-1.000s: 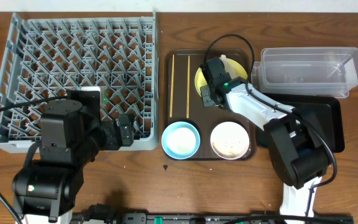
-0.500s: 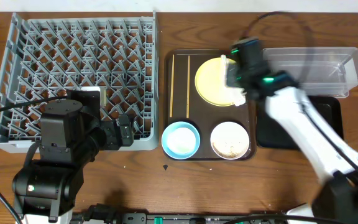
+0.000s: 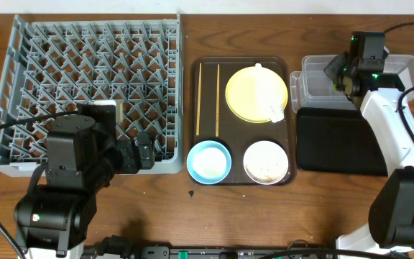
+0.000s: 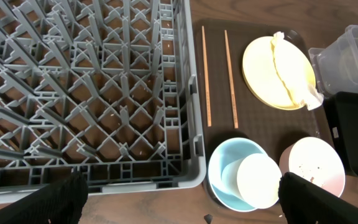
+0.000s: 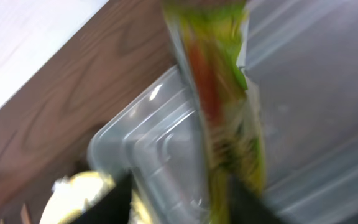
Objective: Sort waste into correct bins and load items into the dishwasher
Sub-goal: 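Carry the wrapper right and drop it into the clear bin, then return the right gripper to the plate and grasp the white tissue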
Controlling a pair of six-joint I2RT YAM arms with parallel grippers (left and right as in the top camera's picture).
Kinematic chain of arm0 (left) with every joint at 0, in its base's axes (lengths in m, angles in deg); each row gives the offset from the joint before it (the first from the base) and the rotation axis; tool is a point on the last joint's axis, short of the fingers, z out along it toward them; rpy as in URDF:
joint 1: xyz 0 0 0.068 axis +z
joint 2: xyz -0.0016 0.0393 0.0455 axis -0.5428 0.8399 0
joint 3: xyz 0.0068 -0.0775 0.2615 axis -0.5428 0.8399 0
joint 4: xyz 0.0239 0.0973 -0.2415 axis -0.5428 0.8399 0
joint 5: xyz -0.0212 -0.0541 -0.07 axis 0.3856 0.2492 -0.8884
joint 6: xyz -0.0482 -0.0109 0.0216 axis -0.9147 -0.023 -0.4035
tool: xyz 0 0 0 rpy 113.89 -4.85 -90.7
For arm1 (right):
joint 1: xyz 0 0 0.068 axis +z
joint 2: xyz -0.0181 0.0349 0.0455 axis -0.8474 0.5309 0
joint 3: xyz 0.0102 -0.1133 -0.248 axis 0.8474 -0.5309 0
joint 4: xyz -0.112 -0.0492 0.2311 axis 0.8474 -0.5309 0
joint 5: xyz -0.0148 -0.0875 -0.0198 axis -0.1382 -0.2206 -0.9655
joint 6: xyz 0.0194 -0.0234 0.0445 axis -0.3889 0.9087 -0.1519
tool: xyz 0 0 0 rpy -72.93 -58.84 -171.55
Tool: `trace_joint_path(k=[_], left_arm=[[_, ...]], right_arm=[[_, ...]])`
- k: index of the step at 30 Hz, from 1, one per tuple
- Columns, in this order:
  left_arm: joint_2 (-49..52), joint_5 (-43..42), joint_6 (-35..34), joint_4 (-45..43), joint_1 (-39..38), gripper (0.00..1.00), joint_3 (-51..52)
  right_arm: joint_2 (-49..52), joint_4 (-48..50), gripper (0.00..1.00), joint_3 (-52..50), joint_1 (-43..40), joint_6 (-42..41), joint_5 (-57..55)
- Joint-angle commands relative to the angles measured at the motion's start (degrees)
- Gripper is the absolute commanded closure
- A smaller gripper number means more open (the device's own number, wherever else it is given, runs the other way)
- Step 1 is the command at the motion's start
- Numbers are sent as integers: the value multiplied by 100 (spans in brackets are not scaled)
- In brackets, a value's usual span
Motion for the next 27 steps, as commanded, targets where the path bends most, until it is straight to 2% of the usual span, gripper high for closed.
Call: trace_joint_path(k=[1, 5, 10, 13, 17, 20, 24, 26, 27], left_arm=[[-31, -55, 76, 11, 24, 2, -111], [-31, -55, 76, 11, 24, 2, -111], [-31, -55, 76, 11, 24, 2, -111], [-31, -55, 76, 11, 24, 2, -111], [-31, -55, 76, 11, 24, 2, -111], [-31, -55, 76, 11, 24, 2, -111], [-31, -55, 76, 11, 24, 2, -111], [-31, -55, 79, 11, 24, 2, -111], [-31, -55, 76, 11, 24, 2, -111]], right_arm=[[-232, 55, 34, -9, 81, 968, 1410], [-553, 9, 36, -9, 476, 1515, 2035], [-568, -120, 43, -13, 1539, 2745, 1690], [-302, -299, 45, -13, 2118, 2800, 511], [435, -164, 41, -15, 2540, 2771, -918], [1038, 105, 41, -15, 2542, 2704, -1412], [1644, 348, 42, -13, 2413, 2682, -1325], [1847, 352, 53, -15, 2374, 2645, -1137], [1906, 328, 67, -13, 2371, 2645, -1034]])
